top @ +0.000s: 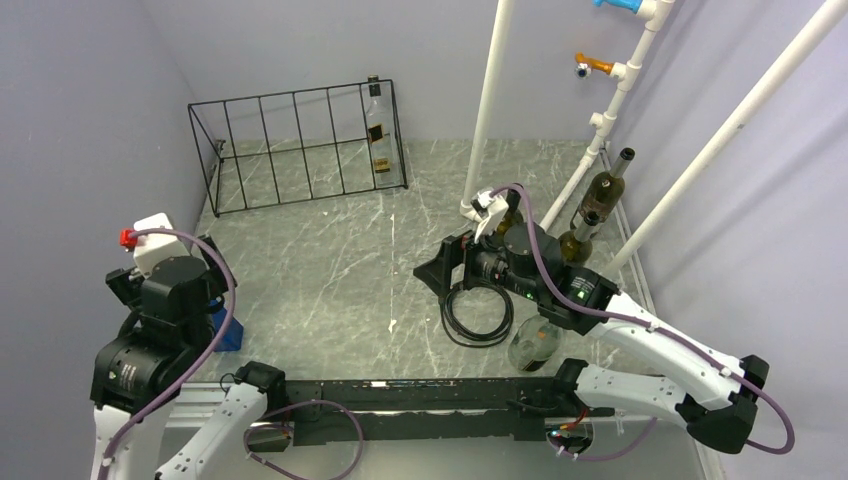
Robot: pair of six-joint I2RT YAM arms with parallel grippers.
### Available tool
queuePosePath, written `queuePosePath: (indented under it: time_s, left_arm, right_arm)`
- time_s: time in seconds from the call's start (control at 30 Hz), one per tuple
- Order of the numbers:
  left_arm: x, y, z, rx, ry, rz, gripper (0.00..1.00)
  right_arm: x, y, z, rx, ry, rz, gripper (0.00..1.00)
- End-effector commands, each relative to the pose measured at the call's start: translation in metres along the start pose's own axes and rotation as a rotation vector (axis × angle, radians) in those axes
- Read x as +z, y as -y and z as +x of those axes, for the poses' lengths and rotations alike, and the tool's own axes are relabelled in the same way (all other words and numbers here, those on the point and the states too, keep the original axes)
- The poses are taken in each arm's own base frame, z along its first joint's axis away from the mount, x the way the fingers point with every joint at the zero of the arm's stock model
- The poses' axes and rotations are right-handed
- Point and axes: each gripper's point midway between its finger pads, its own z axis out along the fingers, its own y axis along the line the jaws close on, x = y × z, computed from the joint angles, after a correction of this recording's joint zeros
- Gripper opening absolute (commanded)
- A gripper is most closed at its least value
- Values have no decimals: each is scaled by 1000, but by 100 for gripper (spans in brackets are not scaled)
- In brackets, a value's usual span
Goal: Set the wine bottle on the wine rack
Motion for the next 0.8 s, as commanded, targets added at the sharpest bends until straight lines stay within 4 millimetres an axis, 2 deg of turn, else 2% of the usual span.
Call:
queuePosePath:
  time_s: [0.0, 0.1, 0.17, 0.23, 0.43, 0.77]
  left_arm:
    - [0, -28, 14, -52, 10, -159, 96]
    - [1, -38, 16, -77, 54, -203, 86]
    - [4, -40, 17, -87, 89, -217, 84]
    - [3, -43, 12, -113, 122, -228, 84]
    - [10, -45, 0, -99, 176, -294, 94]
    - [23, -40, 1, -113, 209, -359, 89]
  right_arm:
    - [-2, -13, -21, 14, 75, -13, 100]
    - [-4, -15, -19, 11, 72, -11, 100]
    - [-5, -15, -18, 19, 71, -9, 100]
    - [-5, -15, -15, 25, 69, -10, 100]
    - [-8, -13, -12, 32, 65, -1, 100]
    - [-12, -12, -13, 32, 73, 7, 100]
